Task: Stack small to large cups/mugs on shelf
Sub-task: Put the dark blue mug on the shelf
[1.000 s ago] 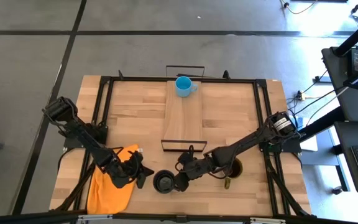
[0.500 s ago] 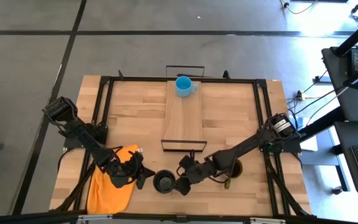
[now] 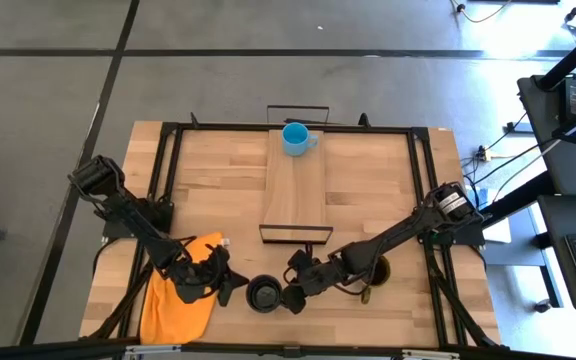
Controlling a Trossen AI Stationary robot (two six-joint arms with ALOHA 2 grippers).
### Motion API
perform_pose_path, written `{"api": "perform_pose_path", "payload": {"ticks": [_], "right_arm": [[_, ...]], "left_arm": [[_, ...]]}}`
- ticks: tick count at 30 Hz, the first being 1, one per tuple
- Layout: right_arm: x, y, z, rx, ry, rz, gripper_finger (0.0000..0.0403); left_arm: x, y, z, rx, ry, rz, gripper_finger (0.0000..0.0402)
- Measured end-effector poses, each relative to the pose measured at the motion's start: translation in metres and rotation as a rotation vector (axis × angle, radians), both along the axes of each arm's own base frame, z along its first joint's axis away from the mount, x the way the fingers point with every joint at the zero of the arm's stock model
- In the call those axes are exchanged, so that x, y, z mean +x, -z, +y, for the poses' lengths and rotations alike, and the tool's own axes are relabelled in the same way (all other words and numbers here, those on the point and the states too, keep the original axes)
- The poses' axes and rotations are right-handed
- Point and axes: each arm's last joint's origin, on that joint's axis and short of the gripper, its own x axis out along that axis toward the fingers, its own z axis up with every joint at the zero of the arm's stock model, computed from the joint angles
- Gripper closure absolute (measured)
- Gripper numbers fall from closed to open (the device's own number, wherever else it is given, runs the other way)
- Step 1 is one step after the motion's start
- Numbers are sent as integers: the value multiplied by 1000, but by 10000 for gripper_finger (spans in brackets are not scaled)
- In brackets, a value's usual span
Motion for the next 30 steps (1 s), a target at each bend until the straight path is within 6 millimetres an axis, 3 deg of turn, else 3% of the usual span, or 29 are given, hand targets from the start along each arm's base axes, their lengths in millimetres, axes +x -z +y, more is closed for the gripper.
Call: {"api": "perform_pose_path", "payload": {"ticks": [30], "right_arm": [[16,-5,-26,-53,53,-78,391]], "left_arm": [[-9,-3,-12,-34,55,-23,393]]}}
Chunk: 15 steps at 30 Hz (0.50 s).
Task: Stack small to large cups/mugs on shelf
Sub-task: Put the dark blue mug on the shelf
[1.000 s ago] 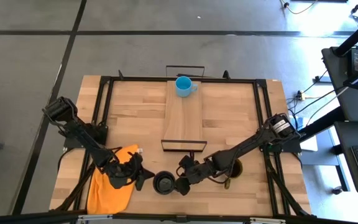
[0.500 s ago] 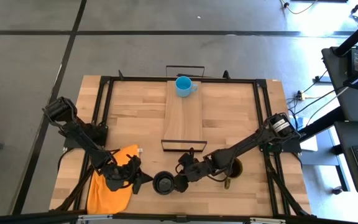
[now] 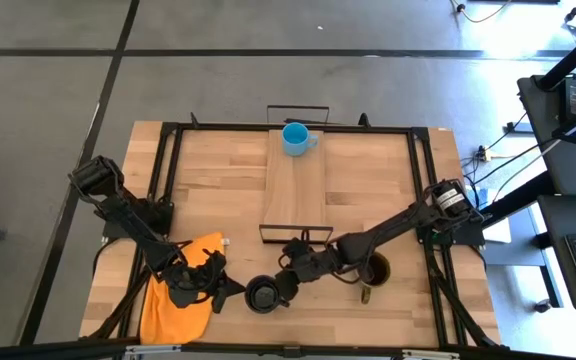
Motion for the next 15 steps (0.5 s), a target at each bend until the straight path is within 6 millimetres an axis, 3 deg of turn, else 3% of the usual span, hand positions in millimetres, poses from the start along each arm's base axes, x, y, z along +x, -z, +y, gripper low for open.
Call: {"api": "perform_pose_path", "payload": {"ticks": [15], "right_arm": [[7,-4,-8,34,-54,-41,391]], "left_arm": [[-16,-1,-14,31,70,-17,393]]}}
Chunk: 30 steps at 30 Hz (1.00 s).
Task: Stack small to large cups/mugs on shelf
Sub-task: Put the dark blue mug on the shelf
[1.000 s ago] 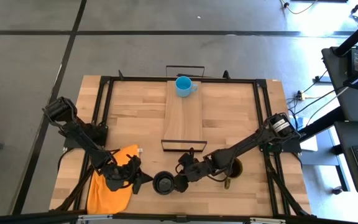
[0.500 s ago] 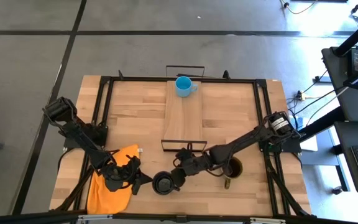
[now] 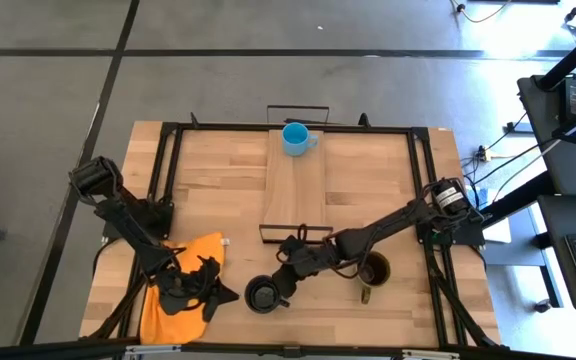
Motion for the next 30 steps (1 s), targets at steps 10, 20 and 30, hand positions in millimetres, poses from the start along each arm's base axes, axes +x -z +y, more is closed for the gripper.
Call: {"api": "perform_pose_path", "payload": {"ticks": [10,20,30], "right_arm": [[15,-38,8,-2,-87,-450,391],[2,-109,6,89,-42,-1191,391],[-6,-115,11,76,56,-1264,391]], "left_arm": [[-2,-9,-6,-13,-20,-102,393],[1,-19,-10,-10,3,-193,393],[1,-20,-9,-10,-32,-204,393]]}}
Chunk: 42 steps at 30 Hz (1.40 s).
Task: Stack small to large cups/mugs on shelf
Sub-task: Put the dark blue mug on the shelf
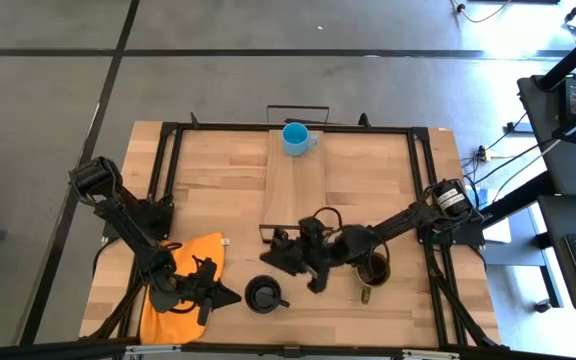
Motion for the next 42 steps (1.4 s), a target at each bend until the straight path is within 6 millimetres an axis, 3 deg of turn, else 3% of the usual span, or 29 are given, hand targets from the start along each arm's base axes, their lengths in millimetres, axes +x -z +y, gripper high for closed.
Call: {"api": "perform_pose_path", "payload": {"ticks": [5,8,12,18,22,25,31,37,42], "right_arm": [[-7,-4,16,-34,10,-29,391],[-7,-17,20,-102,35,-71,391],[2,-38,26,-246,-82,-104,391],[28,-85,29,-476,-88,213,387],[22,-115,25,-660,10,493,363],[14,-123,15,-676,88,712,334],[1,-100,15,-503,79,1051,267],[-5,-40,28,-267,61,1333,221],[-8,13,34,-69,68,1469,214]], "left_arm": [[0,0,0,-1,-4,-1,393],[0,0,0,-2,-4,-1,393],[0,0,0,-3,-4,-1,393],[1,-1,1,-12,-10,-3,393],[1,-2,1,-19,-10,-8,393],[1,-2,1,-11,-18,-10,393],[0,3,5,56,-99,8,393],[-7,17,9,51,-124,120,393],[-14,28,14,37,-144,225,393]]}}
